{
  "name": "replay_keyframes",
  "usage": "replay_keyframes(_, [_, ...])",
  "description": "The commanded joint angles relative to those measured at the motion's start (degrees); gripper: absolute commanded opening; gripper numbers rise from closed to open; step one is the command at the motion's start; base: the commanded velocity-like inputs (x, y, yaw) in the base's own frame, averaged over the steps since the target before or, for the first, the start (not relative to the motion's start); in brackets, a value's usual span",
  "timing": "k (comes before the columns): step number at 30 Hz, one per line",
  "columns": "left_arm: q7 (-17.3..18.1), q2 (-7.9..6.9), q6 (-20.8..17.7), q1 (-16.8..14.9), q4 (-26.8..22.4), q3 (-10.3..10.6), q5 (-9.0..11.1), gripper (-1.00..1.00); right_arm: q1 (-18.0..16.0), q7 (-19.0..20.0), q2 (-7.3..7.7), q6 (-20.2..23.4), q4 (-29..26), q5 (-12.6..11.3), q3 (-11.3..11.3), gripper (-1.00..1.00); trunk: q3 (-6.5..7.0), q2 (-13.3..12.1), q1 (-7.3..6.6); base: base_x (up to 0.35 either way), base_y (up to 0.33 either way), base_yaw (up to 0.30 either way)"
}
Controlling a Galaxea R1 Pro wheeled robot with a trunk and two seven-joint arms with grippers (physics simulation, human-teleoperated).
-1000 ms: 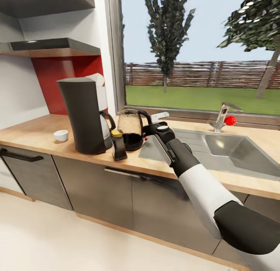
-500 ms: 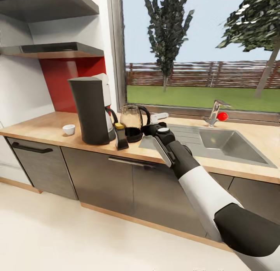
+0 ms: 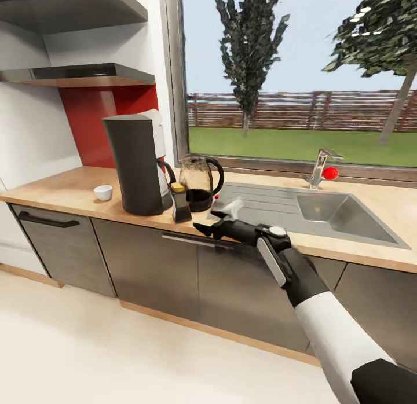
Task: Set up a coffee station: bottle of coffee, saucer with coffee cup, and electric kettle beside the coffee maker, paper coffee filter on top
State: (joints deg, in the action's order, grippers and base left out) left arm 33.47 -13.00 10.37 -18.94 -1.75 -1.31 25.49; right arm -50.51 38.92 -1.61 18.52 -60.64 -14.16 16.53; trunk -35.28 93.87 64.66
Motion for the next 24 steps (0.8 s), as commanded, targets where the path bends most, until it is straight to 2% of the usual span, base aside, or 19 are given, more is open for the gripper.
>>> replay_keyframes(1, [0.19, -0.01, 0.24, -0.04, 0.08, -0.11, -0.09, 1.0, 1.12, 2.1, 0.17, 0.46, -0.69, -0.92, -0.21, 1.0, -0.05, 0.03, -0.01, 0.0, 0.0, 0.0])
replay_keyframes(3, [0.21, -0.01, 0.23, -0.04, 0.08, -0.11, -0.09, 1.0, 3.63, 5.46, 0.47, 0.37, -2.26, -1.34, -0.48, 1.0, -0.05, 0.03, -0.01, 0.0, 0.0, 0.0])
replay_keyframes(4, [0.23, -0.01, 0.24, -0.04, 0.08, -0.11, -0.09, 1.0, 7.05, 8.12, 0.91, 0.28, -4.29, -1.62, -0.66, 1.0, -0.05, 0.03, -0.01, 0.0, 0.0, 0.0])
replay_keyframes(6, [0.25, -0.01, 0.25, -0.04, 0.08, -0.1, -0.09, 1.0, 10.33, 10.03, 1.28, 0.22, -6.31, -1.79, -0.77, 1.0, -0.05, 0.03, -0.01, 0.0, 0.0, 0.0])
replay_keyframes(7, [0.39, -0.01, 0.2, -0.04, 0.02, -0.1, -0.09, 1.0, 18.4, 13.28, 2.75, 0.1, -9.83, -1.97, -0.9, 1.0, -0.05, 0.03, -0.01, 0.0, 0.0, 0.0])
replay_keyframes(11, [0.62, -0.03, 0.12, -0.04, -0.04, -0.04, -0.11, 1.0, 24.98, 14.82, 4.33, -0.14, -10.28, -1.9, -0.93, 1.0, -0.05, 0.03, -0.01, 0.0, 0.0, 0.0])
replay_keyframes(12, [0.72, -0.05, 0.08, -0.04, -0.09, 0.0, -0.11, 1.0, 28.55, 15.2, 5.49, -0.35, -9.78, -1.88, -0.95, 1.0, -0.05, 0.03, -0.01, 0.0, 0.0, 0.0])
replay_keyframes(14, [0.78, -0.07, 0.08, -0.04, -0.12, 0.04, -0.12, 1.0, 31.88, 15.41, 7.02, -0.98, -8.41, -1.86, -0.96, 1.0, -0.05, 0.03, -0.01, 0.0, 0.0, 0.0])
replay_keyframes(17, [0.84, -0.08, 0.13, -0.04, -0.17, 0.31, -0.18, 1.0, 35.81, 15.63, 9.25, -3.74, -4.31, -1.89, -0.96, 1.0, -0.05, 0.03, -0.01, 0.0, 0.0, 0.0])
replay_keyframes(18, [0.89, -0.06, 0.16, -0.04, -0.2, 0.54, -0.25, 1.0, 37.77, 15.74, 10.36, -6.85, -0.37, -1.92, -0.97, 1.0, -0.05, 0.03, -0.01, 0.0, 0.0, 0.0])
replay_keyframes(21, [0.96, -0.03, 0.21, -0.04, -0.24, 0.73, -0.33, 1.0, 39.65, 15.86, 11.4, -12.15, 6.87, -1.95, -0.99, 1.0, -0.05, 0.03, -0.01, 0.0, 0.0, 0.0])
replay_keyframes(22, [0.97, -0.01, 0.23, -0.04, -0.25, 0.65, -0.39, 1.0, 40.37, 15.89, 11.83, -14.97, 11.84, -1.94, -1.01, 1.0, -0.05, 0.03, -0.01, 0.0, 0.0, 0.0])
replay_keyframes(23, [0.97, 0.01, 0.24, -0.04, -0.25, 0.59, -0.42, 1.0, 40.62, 15.86, 11.98, -16.03, 14.42, -1.94, -1.04, 1.0, -0.05, 0.03, -0.01, 0.0, 0.0, 0.0])
replay_keyframes(24, [0.97, 0.04, 0.24, -0.04, -0.23, 0.5, -0.46, 1.0, 40.98, 15.72, 12.58, -17.61, 20.04, -1.93, -1.11, 1.0, -0.05, 0.03, -0.01, 0.0, 0.0, 0.0])
